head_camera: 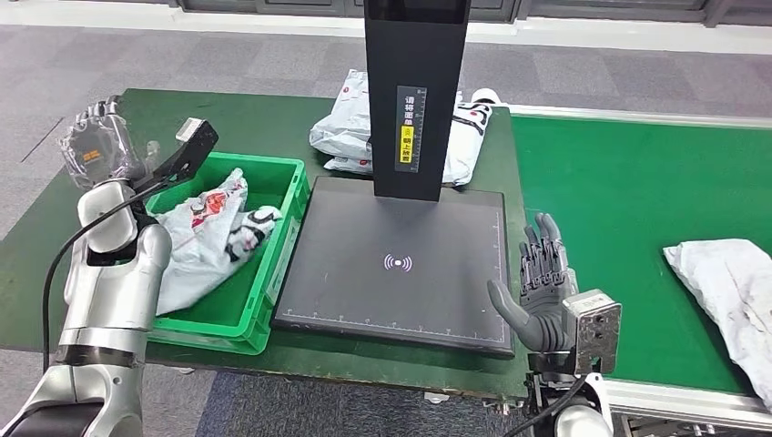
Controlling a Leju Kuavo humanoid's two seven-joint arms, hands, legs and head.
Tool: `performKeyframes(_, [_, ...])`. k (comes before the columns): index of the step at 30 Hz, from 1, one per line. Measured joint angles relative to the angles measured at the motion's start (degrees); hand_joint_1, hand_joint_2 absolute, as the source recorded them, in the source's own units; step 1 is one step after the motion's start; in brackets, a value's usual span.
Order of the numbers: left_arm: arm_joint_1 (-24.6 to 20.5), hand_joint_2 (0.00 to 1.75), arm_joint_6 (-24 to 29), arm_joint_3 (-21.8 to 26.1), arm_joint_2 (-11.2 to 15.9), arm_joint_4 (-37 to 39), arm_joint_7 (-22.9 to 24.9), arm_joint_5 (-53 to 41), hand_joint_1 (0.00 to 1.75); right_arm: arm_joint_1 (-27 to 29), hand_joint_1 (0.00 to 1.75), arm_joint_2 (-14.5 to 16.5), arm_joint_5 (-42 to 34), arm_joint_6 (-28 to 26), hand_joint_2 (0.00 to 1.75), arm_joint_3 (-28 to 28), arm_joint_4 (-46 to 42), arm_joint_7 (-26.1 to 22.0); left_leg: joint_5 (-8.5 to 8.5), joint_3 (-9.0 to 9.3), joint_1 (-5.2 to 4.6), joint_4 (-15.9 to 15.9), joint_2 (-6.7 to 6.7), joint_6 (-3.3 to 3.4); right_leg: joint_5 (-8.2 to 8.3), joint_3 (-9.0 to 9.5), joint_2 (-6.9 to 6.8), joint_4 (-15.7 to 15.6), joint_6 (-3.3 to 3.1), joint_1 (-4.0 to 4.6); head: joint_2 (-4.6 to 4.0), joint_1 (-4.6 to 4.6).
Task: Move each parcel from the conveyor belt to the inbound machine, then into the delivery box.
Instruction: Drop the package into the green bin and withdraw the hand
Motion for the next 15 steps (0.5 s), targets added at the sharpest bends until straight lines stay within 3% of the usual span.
performKeyframes(7, [-0.2,0.0,-9.2,-1.8,-2.5,0.2,-7.0,17.4,0.0,1.2,0.0,0.0,0.6,0.2,1.75,-0.7,-0.9,-0.2,0.0,0.0,-0.01,0.0,0.02,0.0,0.01,0.0,0.01,0.0,0.0,-0.01,0.0,0.0])
performKeyframes(12, [-0.3,0.0,-20.8,-3.3,-4.0,0.2,-15.1,36.5,0.0,1.4,0.0,-0.1,0.8,1.1,1.75,-1.4,-0.9,-0.4,0.0,-0.01,-0.01,0.0,0.01,0.0,0.01,0.01,0.0,0.0,0.0,-0.01,-0.02,0.0])
performKeyframes(15, [-0.3,0.0,-22.0,-4.0,-4.5,0.1,-15.9,38.9,0.0,1.4,0.0,-0.2,0.8,1.3,1.75,-1.7,-0.9,-0.5,-0.01,0.0,-0.01,0.0,0.04,-0.01,0.02,0.0,0.03,0.0,-0.01,-0.01,-0.01,0.0])
